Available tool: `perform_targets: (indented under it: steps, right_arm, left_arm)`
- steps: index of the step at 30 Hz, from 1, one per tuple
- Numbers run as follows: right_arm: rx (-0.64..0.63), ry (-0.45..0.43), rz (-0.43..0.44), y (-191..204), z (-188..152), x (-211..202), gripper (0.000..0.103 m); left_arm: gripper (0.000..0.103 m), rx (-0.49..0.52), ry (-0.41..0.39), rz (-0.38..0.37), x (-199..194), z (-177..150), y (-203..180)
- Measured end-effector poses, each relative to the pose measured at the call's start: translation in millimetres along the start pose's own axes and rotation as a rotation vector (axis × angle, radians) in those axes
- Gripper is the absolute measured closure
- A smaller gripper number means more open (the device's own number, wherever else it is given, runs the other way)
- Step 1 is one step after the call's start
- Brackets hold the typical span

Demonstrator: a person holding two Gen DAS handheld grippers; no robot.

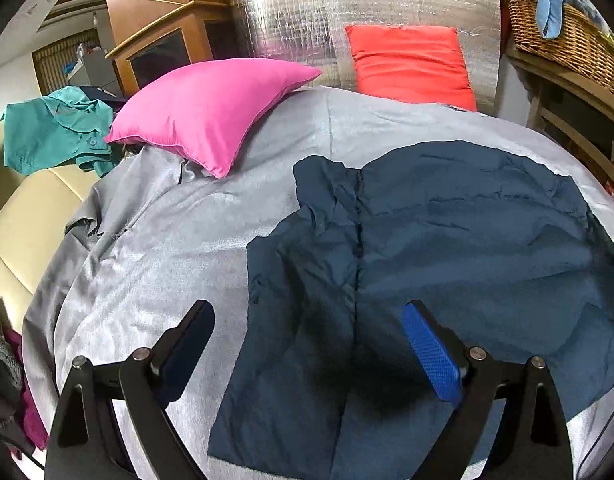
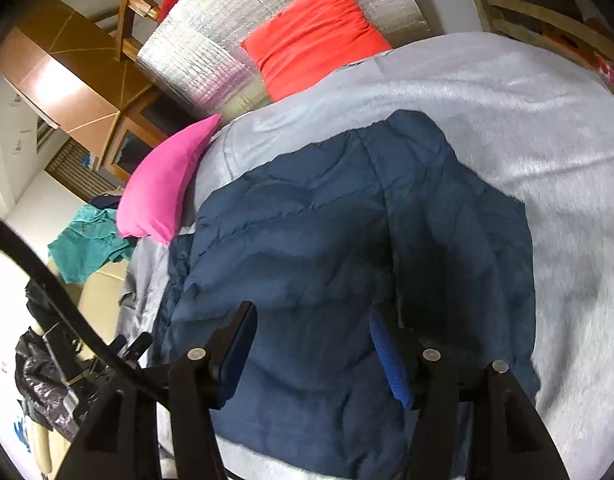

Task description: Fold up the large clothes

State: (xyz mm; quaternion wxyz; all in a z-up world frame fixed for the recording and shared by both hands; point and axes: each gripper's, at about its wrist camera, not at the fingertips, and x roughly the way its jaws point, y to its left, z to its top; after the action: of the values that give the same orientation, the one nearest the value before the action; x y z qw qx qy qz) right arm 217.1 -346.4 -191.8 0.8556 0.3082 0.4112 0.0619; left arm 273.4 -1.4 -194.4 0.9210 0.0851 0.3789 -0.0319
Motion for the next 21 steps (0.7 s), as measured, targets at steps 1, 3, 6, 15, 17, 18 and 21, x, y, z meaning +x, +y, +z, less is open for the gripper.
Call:
perform_targets:
  steps: [1, 3, 6, 15, 17, 18, 21]
  right_arm:
    - [0.003, 0.001, 0.012, 0.5, -4.7, -3.1, 0.040]
    - [0.015, 0.005, 0.049, 1.3, -17.9, -10.6, 0.037]
    - [0.036, 0.013, 0.111, 3.0, -41.0, -21.5, 0.032]
    - [0.177, 0.055, 0.199, -8.0, -98.8, -21.6, 0.029]
    - [0.229, 0.062, 0.178, -15.1, -106.8, -14.6, 0.029]
    - [0.254, 0.064, 0.158, -19.1, -108.9, -10.6, 0.029]
    - [0.333, 0.050, 0.080, -35.1, -112.0, -0.2, 0.029]
  left_arm:
    - [0.008, -0.010, -0.002, -0.011, -4.8, -2.5, -0.1]
    - [0.008, -0.035, -0.004, -0.055, -15.3, -8.7, 0.2]
    - [0.008, -0.077, 0.006, -0.163, -31.7, -26.6, 0.1]
    - [0.008, -0.232, 0.132, -0.336, -43.6, -93.2, 11.9]
    - [0.008, -0.288, 0.160, -0.346, -36.5, -97.5, 18.7]
    - [0.008, -0.315, 0.166, -0.348, -32.4, -96.6, 23.2]
    - [0.008, -0.429, 0.181, -0.352, -16.4, -95.7, 36.7]
